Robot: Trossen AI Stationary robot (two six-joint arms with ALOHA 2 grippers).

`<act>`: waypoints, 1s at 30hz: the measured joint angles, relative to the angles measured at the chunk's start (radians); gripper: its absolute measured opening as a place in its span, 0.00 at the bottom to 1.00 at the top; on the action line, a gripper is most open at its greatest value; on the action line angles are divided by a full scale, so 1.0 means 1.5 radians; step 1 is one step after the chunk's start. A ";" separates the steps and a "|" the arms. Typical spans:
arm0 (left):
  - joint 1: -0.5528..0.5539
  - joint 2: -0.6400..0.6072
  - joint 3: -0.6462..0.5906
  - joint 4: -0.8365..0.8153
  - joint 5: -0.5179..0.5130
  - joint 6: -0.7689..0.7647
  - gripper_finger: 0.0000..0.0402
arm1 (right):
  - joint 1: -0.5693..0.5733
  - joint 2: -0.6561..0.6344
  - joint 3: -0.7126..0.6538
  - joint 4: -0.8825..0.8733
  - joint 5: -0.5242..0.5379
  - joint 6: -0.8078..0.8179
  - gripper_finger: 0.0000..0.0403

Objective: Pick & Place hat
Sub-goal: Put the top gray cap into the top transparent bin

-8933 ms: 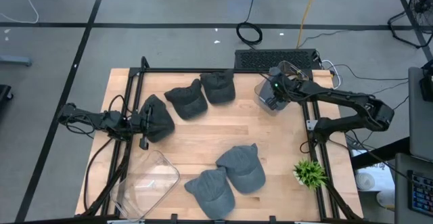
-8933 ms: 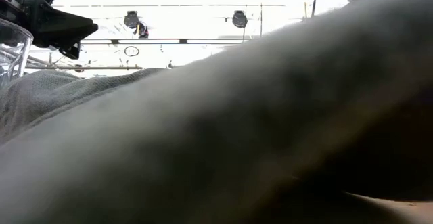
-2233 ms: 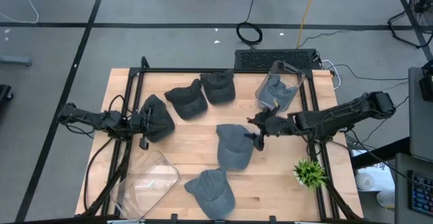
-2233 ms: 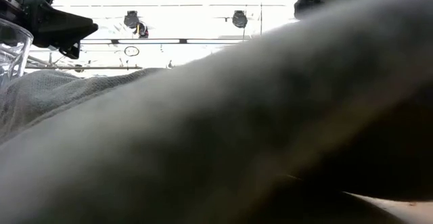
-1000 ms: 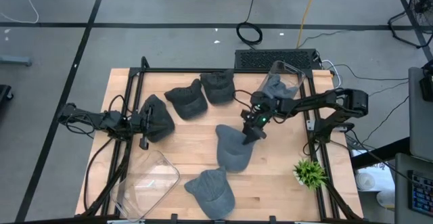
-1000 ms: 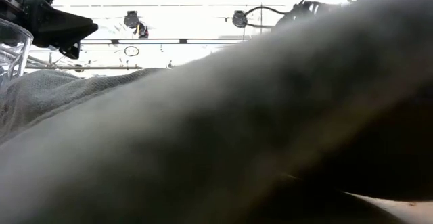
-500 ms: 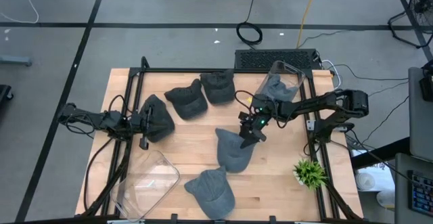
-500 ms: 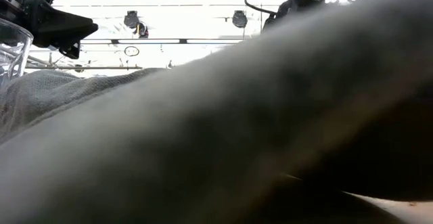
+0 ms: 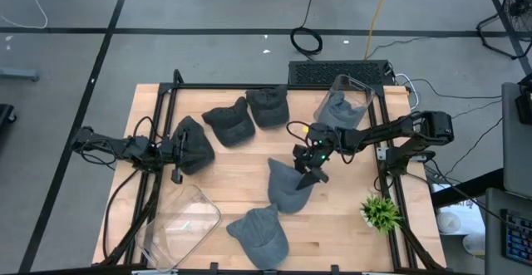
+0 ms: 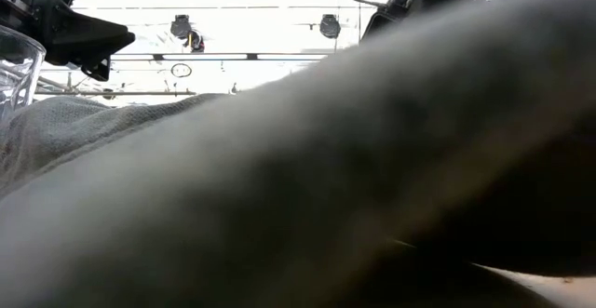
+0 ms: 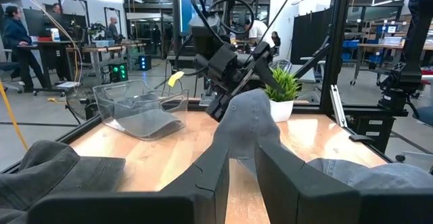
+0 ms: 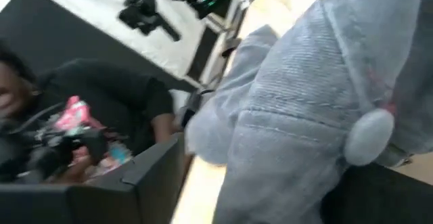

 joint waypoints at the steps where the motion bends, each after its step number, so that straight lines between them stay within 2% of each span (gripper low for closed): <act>1: 0.000 0.000 0.000 0.000 0.000 0.000 0.19 | 0.000 0.000 0.000 0.005 -0.024 0.008 0.62; 3: 0.000 0.000 0.000 0.000 0.000 0.000 0.19 | 0.001 0.000 0.000 0.021 -0.064 0.021 0.56; 7: 0.000 0.000 0.000 0.000 0.000 0.000 0.19 | 0.003 0.000 0.000 0.031 -0.101 0.030 0.39; 12: 0.000 0.000 0.000 0.000 0.000 0.000 0.19 | 0.003 0.000 0.000 0.031 -0.105 0.027 0.19; 17: 0.000 0.000 0.000 0.000 0.000 0.000 0.19 | 0.003 0.000 0.000 0.037 -0.123 0.005 0.03; 19: 0.000 0.000 0.000 0.000 0.000 0.000 0.19 | 0.003 0.000 0.000 0.044 -0.140 0.002 0.01; 30: 0.000 0.000 0.000 0.000 0.000 0.000 0.19 | 0.003 0.000 0.000 0.046 -0.140 -0.027 0.00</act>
